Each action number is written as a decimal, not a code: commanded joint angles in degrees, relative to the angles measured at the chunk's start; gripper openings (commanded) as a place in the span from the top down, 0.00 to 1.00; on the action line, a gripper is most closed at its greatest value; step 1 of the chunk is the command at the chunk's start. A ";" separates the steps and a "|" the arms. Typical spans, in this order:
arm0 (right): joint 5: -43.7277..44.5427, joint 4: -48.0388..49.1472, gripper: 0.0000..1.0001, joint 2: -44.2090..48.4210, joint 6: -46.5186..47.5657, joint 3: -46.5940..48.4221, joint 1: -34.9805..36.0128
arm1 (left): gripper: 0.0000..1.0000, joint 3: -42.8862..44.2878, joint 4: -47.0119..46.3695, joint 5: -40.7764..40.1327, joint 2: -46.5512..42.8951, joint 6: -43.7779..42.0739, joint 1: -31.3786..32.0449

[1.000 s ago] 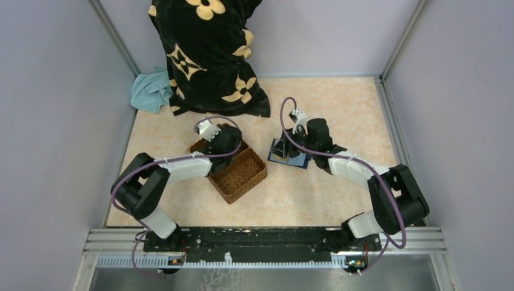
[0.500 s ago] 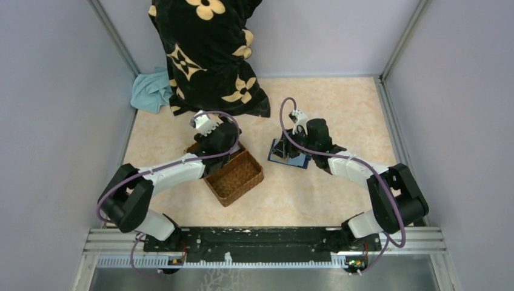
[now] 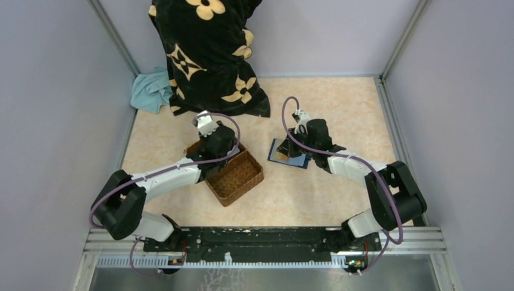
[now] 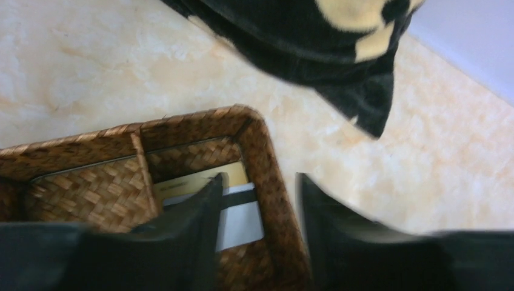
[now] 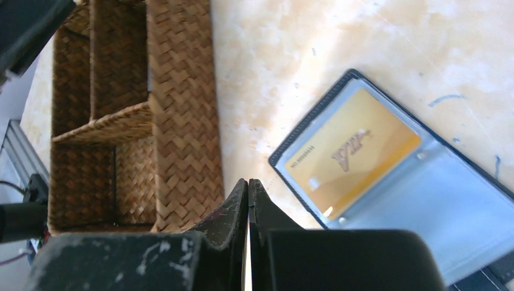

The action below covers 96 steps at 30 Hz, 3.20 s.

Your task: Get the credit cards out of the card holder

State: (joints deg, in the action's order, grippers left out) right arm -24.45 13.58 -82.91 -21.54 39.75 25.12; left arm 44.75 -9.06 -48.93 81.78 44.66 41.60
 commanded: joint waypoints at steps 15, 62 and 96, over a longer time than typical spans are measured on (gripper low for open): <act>4.34 -3.27 1.00 -4.32 -3.77 1.76 -0.13 | 0.84 -12.14 -26.84 33.66 0.61 -13.17 6.38; 1.10 1.91 1.00 -10.98 -5.26 2.35 -0.16 | 0.14 -12.71 4.83 32.97 -16.57 -9.27 -3.89; 12.75 -1.61 1.00 8.28 -9.98 -7.62 -4.66 | 0.11 24.61 0.35 51.75 22.67 -12.99 -1.27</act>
State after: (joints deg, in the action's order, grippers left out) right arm -13.87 12.10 -76.64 -31.57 30.06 21.91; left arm 63.48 -9.89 -2.85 98.87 33.41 40.12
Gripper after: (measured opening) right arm 0.005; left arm 0.871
